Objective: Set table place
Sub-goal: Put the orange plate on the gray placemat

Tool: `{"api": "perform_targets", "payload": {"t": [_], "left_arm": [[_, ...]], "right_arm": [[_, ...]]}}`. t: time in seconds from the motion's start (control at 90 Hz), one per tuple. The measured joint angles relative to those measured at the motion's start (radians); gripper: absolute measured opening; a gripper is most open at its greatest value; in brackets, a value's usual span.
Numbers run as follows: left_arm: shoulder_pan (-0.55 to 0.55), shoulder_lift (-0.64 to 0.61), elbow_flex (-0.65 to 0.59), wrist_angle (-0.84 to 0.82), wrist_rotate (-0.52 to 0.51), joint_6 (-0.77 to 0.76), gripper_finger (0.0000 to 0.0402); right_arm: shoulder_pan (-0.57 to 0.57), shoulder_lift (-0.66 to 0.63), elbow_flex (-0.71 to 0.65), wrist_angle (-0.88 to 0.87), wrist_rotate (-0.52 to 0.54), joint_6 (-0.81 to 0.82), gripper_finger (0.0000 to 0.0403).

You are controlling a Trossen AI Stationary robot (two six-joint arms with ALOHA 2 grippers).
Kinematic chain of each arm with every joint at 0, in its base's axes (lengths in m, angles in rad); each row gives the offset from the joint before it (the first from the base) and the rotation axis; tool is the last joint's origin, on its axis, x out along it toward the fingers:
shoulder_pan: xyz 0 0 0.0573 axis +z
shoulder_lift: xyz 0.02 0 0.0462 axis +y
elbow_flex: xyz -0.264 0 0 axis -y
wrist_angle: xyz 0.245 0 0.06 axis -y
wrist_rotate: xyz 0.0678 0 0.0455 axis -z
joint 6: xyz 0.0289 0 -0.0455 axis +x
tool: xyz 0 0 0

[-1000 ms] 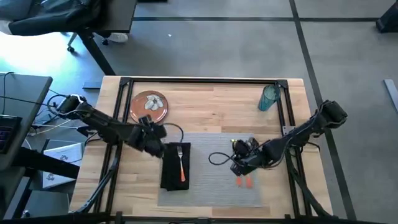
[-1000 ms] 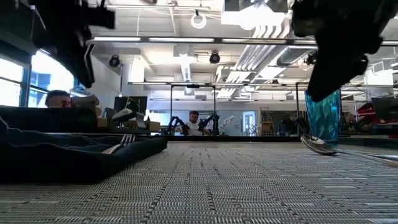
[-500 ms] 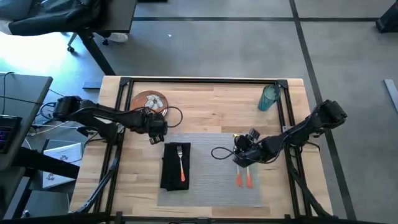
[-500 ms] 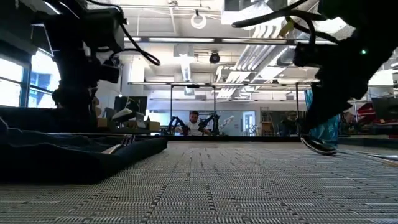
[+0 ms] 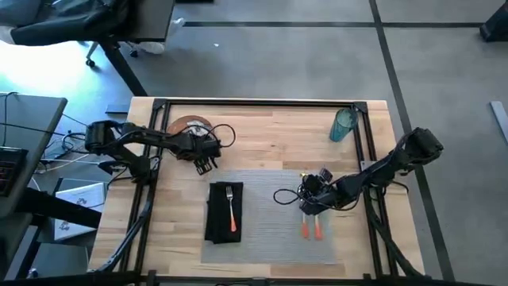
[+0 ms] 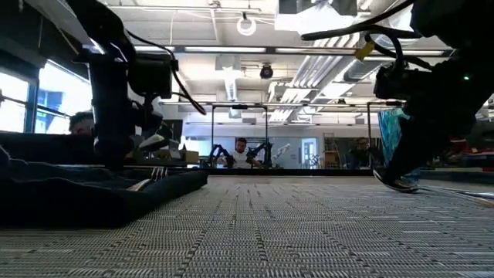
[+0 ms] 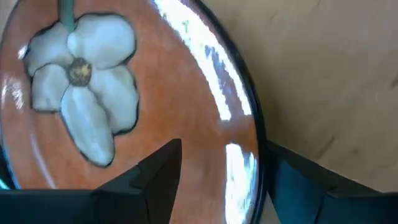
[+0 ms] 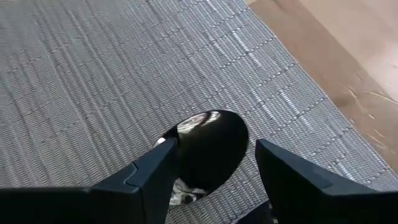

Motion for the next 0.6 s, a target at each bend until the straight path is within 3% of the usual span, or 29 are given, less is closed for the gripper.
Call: {"api": "perform_targets", "payload": {"t": [0.156,0.289,0.378,0.6], "left_arm": [[-0.004,0.060,0.005,0.011,-0.052,0.029,0.0164],[-0.005,0.074,0.003,0.023,-0.069,0.023,0.0080],[-0.013,0.072,-0.003,0.017,-0.155,0.020,0.0024],[-0.100,0.070,0.089,-0.107,-0.169,-0.005,0.0005]], "right_arm": [[0.021,0.000,0.000,-0.002,-0.003,0.000,0.0204],[0.040,0.000,0.000,-0.008,-0.003,0.000,0.0204],[0.047,0.000,0.000,-0.009,-0.003,0.004,0.0204],[0.060,-0.003,0.000,-0.010,-0.007,0.045,0.0204]]}}
